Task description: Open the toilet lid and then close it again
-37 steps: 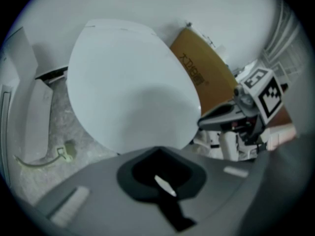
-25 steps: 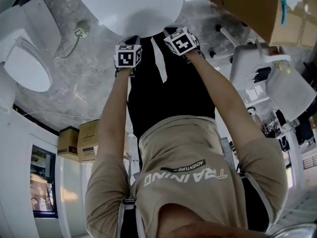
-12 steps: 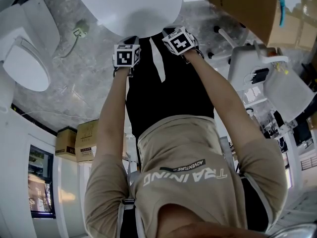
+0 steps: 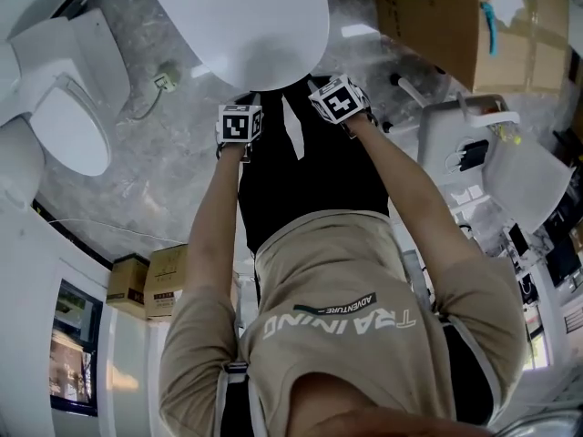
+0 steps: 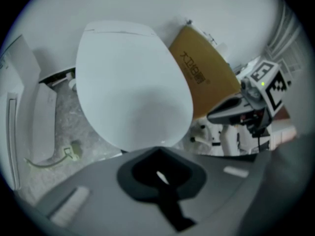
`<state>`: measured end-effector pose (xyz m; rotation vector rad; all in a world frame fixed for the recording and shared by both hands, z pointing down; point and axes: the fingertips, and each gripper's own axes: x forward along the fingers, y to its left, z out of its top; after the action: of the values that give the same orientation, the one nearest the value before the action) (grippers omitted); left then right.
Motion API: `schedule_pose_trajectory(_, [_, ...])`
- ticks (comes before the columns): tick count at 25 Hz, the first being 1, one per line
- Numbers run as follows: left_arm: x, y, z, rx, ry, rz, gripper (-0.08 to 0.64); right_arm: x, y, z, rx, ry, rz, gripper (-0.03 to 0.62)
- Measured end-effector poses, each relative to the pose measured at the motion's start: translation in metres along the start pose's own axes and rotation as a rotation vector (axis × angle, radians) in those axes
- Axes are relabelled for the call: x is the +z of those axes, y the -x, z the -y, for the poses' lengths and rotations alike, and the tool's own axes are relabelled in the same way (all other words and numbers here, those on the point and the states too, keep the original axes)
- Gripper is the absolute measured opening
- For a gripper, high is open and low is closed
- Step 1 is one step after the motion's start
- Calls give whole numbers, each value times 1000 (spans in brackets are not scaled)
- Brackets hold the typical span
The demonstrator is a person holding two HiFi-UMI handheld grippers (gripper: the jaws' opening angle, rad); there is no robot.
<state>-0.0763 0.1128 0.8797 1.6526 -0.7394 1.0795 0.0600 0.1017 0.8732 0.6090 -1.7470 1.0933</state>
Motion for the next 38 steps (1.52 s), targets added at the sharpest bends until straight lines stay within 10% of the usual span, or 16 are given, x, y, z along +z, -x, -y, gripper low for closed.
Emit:
schedule_pose_trajectory(21, [89, 162, 57, 100, -111, 263, 5, 92, 174, -24, -61, 104, 294, 12])
schedule_pose_trajectory(38, [218, 365, 99, 152, -192, 739, 5, 201, 333, -76, -94, 208, 653, 14])
